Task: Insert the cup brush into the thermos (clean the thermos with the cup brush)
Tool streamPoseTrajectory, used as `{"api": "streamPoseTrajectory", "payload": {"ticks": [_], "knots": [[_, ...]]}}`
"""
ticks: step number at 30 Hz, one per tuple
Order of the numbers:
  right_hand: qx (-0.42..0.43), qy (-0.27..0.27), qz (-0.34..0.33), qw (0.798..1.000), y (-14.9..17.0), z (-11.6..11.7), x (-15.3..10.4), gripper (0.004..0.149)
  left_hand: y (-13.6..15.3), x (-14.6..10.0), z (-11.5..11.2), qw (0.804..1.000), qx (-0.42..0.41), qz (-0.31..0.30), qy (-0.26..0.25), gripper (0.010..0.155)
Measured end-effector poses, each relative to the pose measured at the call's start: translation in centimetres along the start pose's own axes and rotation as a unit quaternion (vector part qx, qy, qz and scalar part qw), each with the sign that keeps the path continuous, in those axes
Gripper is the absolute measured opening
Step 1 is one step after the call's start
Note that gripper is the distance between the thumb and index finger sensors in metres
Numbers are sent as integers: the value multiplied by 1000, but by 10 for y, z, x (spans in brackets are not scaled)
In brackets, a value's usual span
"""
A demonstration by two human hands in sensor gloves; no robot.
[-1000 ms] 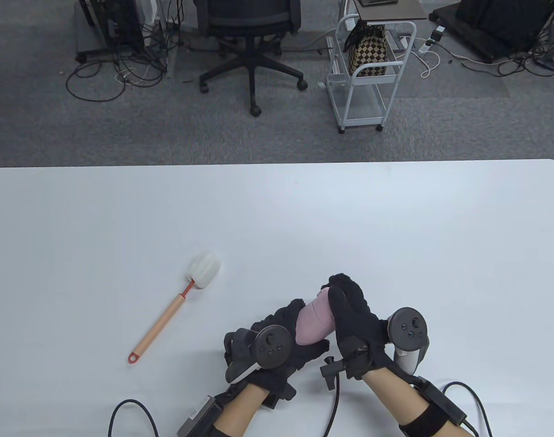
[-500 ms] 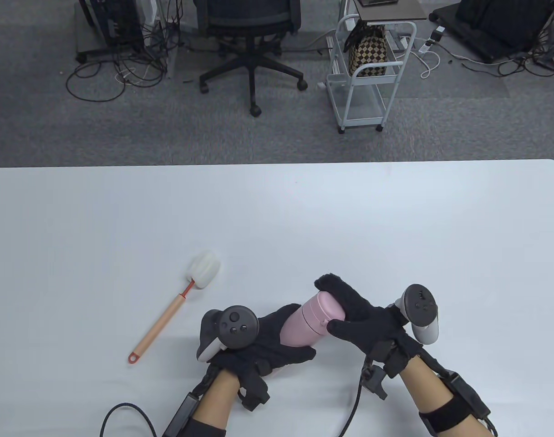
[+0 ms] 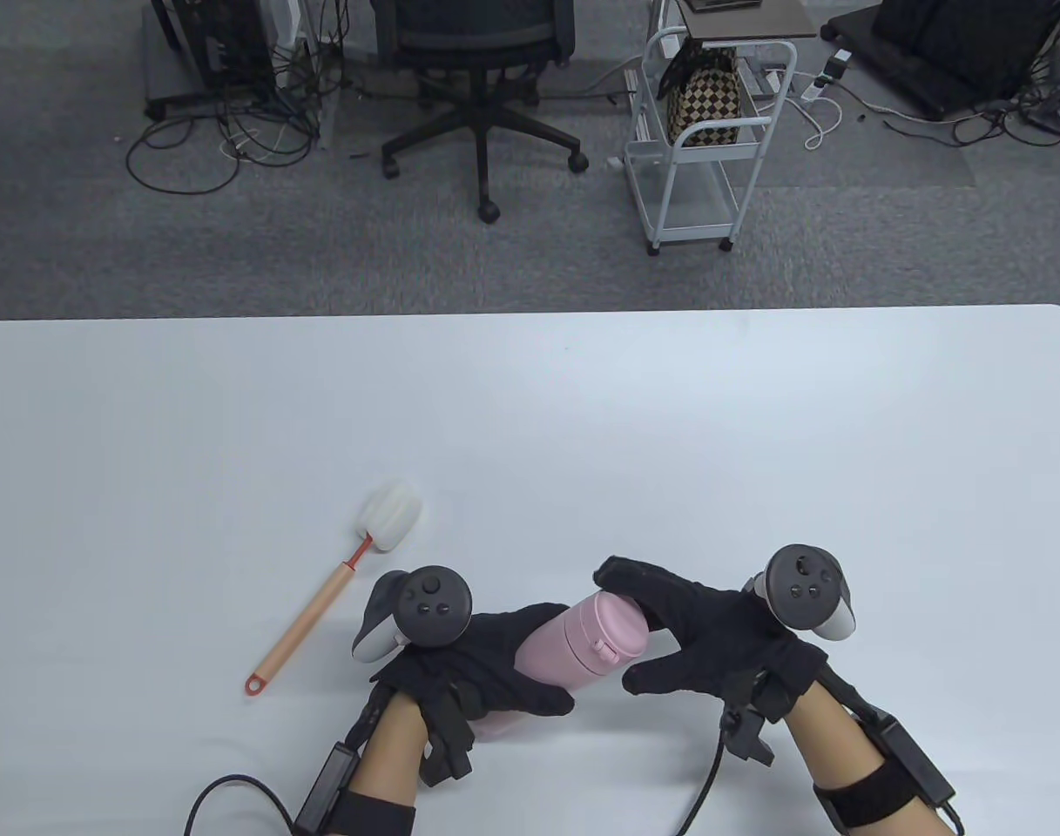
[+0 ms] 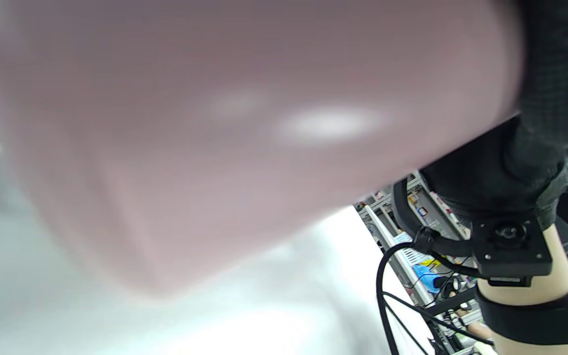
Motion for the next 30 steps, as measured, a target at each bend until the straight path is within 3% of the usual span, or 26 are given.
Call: {"api": "streamPoseTrajectory", "payload": {"ticks": [2,5,14,22,26,30], "knots": [[-17,0,4,1000,0,1,-1,84,-1,1,-1,1000,7,3,-1,99],[-59,46,15,997,-1,0,-2,83,-1,3,-4,999,35,21,-17,99],[-140,164,116,970,13,-6,-11,88,-15,1,3,977,165,65,-120,99],[-121,175,225,951,34,-6,-16,86,-29,3,0,944,272,76,-171,101],[-80,186,263,943,41,-7,-19,102,-41,3,1,917,332,71,-207,102],[-59,177,284,940,47,-7,-21,104,-47,4,-1,899,372,73,-220,103]]}}
Point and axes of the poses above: the tracker on the back of each hand, its own y axis roughly to the little-finger side, its own x axis roughly from the wrist to the fingertips, z = x × y, the point moved 5 cm from there along x, roughly from the wrist to the fingertips, and after that the axes turned 2 degrees about -y, right-handed, at the moved point
